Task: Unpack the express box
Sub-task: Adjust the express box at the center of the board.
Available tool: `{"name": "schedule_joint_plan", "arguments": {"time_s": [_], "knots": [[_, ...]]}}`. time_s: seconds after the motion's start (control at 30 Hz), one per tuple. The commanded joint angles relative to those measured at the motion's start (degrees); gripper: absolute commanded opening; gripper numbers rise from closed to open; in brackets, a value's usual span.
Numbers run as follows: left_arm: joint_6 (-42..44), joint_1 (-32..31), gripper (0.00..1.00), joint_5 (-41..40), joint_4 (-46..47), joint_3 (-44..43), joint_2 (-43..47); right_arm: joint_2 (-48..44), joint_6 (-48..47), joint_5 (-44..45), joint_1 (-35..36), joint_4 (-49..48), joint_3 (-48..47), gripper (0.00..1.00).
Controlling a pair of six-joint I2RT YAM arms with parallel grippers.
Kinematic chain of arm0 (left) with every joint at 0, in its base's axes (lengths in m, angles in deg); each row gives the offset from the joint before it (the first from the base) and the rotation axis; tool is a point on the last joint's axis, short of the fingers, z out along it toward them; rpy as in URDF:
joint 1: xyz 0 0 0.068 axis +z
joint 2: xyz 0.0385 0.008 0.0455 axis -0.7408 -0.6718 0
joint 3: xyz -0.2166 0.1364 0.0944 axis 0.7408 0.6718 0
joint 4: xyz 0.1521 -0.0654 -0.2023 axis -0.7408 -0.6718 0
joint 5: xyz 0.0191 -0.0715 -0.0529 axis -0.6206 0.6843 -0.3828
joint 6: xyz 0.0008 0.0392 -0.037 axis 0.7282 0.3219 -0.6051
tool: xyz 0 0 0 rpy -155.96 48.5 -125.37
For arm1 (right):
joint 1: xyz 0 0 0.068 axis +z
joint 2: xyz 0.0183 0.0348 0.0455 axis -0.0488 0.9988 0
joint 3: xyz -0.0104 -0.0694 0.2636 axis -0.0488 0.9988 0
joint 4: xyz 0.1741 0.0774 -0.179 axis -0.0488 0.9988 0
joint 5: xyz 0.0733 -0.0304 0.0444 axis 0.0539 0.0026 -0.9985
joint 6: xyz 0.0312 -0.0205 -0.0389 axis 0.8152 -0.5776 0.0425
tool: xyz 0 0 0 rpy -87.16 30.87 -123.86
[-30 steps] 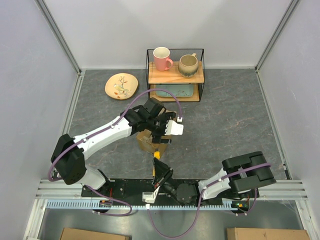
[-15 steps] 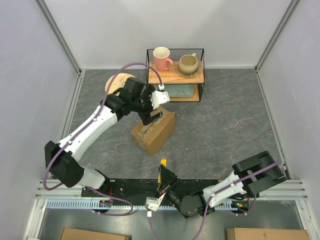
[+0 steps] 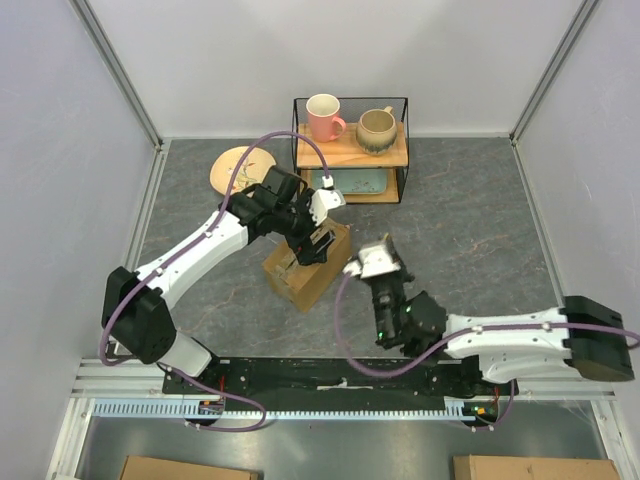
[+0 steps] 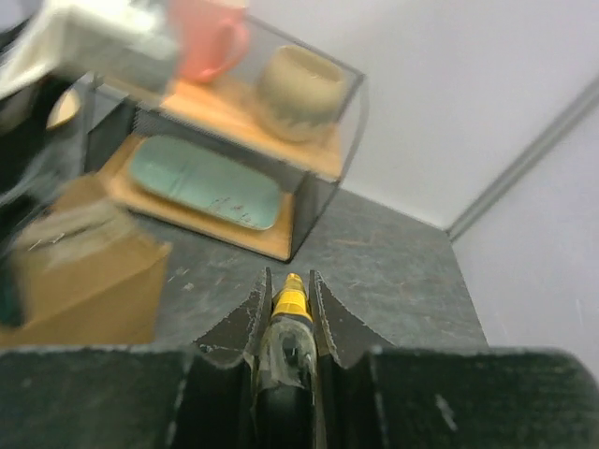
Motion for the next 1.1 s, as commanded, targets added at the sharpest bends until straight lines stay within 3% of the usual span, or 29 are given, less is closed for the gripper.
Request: {"name": "schedule_joint_plan", "arguments": {"time_s": [0.0,0.03,0.17,0.37,0.47,0.57,0.77,0.9,1.07], "knots": [[-3.83,-0.41,0.99,-1.19,3.69,1.99,-0.64,-8.83,27.15,-3.8,-10.2,21.43,-4.99,0.0],[-3.74,-0.68,0.99,-2.24,3.78,2.25,-1.07,-11.29,36.61,-6.68,-12.75,25.92,-6.21,0.0],[-1.9,-1.21,1.0,-4.79,4.4,3.49,-3.62,-11.67,52.91,-16.19,-26.53,42.71,-9.29,0.0],[4.94,-1.21,0.99,-2.78,1.15,5.33,-3.28,-6.66,64.38,-32.33,-39.91,49.25,-12.37,0.0],[9.16,-1.29,1.0,-1.28,-2.45,7.52,0.14,-5.34,70.35,-38.16,-44.92,49.61,-11.85,0.0],[18.63,-1.38,0.98,0.03,-7.61,10.16,4.62,-4.02,74.05,-43.62,-47.39,47.51,-9.92,0.0],[35.42,-1.38,0.89,0.56,-18.53,14.9,12.88,1.52,79.5,-50.82,-48.28,40.66,-7.11,0.0],[45.9,-1.38,0.91,1.88,-24.41,18.51,19.48,3.28,84.68,-55.66,-48.19,36.26,-4.47,0.0],[56.34,-1.21,0.95,5.04,-35.05,14.92,19.4,-0.84,91.36,-59.17,-48.28,29.06,3.26,0.0]]}}
